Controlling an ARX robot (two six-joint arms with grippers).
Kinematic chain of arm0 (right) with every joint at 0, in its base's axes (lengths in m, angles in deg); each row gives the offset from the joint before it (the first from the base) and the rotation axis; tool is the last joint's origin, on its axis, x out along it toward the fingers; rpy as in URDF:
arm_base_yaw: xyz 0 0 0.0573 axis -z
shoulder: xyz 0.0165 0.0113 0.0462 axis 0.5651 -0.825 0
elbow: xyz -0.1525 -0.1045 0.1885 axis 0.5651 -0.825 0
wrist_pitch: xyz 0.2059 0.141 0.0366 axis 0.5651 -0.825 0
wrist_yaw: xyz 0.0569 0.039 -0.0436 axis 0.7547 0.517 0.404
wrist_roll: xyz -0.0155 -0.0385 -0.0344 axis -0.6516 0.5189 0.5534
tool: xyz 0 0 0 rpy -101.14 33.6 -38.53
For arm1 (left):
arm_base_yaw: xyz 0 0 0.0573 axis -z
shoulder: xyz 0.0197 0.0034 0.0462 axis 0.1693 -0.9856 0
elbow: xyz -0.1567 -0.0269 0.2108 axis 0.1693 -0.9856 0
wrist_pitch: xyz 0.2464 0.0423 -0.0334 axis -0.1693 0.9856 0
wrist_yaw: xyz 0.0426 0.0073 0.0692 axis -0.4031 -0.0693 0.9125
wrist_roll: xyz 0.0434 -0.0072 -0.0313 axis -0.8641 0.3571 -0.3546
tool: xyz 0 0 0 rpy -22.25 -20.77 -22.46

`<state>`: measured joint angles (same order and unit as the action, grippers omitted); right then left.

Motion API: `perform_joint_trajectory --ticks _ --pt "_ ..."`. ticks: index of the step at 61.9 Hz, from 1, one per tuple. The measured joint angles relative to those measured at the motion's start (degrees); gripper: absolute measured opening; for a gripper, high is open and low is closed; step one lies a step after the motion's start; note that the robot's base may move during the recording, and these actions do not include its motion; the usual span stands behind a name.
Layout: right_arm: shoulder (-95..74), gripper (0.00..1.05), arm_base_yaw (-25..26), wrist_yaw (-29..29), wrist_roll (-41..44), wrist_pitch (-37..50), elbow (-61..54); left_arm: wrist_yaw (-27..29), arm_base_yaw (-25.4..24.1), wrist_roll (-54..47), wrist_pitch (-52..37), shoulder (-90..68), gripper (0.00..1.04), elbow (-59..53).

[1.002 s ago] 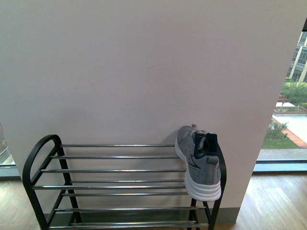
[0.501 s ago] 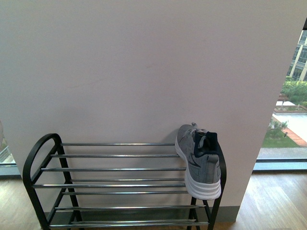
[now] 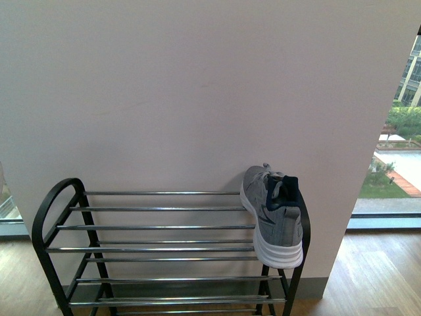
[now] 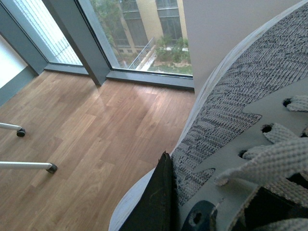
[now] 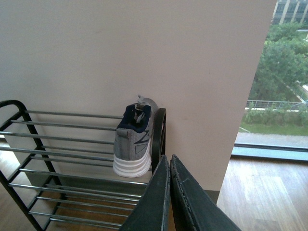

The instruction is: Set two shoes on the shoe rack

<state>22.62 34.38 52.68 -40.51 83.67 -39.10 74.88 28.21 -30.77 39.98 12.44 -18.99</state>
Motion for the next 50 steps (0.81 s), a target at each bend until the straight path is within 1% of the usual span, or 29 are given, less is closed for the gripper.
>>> perform_joint_trajectory --ticks 25,43,45,48,50 --pt "8.57 0.02 0.00 0.00 0.00 -8.44 0.00 0.00 0.00 0.00 0.00 0.00 0.02 0.00" --pt "12.70 0.02 0.00 0.00 0.00 -12.59 0.00 0.00 0.00 0.00 0.00 0.00 0.02 0.00" --pt "13.88 0.02 0.00 0.00 0.02 -13.84 0.02 0.00 0.00 0.00 0.00 0.00 0.02 0.00" --pt "17.75 0.02 0.00 0.15 0.02 -19.45 0.02 -0.02 0.00 0.00 0.00 0.00 0.02 0.00" --pt "19.26 0.02 0.00 0.09 0.00 -21.09 0.02 -0.02 0.00 0.00 0.00 0.00 0.02 0.00"
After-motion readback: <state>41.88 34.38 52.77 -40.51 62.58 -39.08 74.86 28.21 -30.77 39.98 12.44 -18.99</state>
